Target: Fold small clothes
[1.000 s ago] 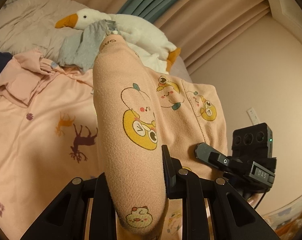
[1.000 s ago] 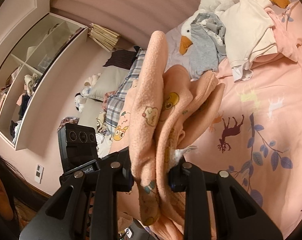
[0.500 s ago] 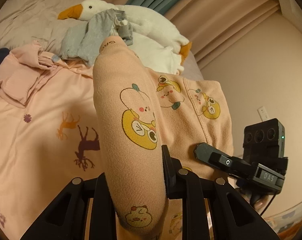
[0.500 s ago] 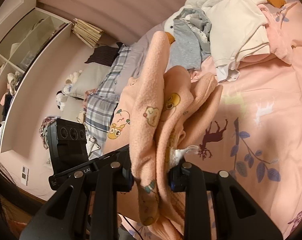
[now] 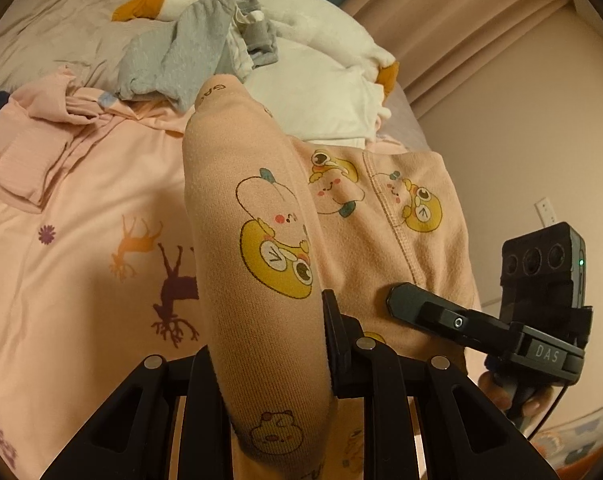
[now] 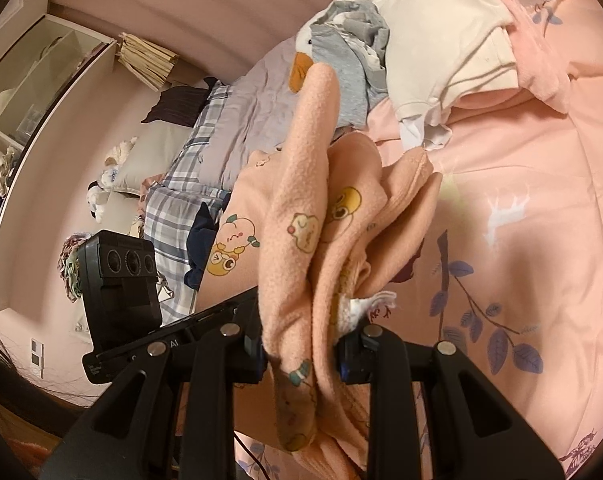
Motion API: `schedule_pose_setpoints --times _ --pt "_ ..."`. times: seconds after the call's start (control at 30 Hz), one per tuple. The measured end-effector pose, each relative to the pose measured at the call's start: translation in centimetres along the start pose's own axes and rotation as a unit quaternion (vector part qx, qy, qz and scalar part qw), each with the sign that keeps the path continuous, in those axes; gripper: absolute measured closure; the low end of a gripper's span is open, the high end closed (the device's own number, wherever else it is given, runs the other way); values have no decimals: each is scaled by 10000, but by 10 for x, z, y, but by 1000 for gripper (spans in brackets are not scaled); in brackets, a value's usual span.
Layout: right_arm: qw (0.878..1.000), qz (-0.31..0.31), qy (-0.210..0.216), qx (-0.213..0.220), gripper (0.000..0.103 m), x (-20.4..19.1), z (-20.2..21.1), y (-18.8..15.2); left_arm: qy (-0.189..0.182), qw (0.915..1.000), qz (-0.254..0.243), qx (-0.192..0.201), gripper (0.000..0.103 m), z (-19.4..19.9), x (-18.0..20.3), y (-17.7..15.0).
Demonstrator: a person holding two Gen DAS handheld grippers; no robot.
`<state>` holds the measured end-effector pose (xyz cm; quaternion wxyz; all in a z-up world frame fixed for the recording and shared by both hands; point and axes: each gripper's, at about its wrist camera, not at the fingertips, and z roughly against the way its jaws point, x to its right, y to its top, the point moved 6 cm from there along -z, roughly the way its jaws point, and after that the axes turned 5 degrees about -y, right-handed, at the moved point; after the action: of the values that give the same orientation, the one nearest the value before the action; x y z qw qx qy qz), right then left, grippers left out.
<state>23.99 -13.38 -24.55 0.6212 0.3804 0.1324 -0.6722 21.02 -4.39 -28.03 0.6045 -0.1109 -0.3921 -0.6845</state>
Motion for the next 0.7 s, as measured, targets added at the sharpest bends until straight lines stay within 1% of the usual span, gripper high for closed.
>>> schedule_pose_setpoints --times 0.4,0.7 --pt "9996 -185 -91 -182 77 17 -12 -10 131 9996 85 -236 82 -16 -8 -8" --pt "9993 -209 -185 -267 77 20 -15 -16 229 9992 86 -301 82 -19 -9 -15"
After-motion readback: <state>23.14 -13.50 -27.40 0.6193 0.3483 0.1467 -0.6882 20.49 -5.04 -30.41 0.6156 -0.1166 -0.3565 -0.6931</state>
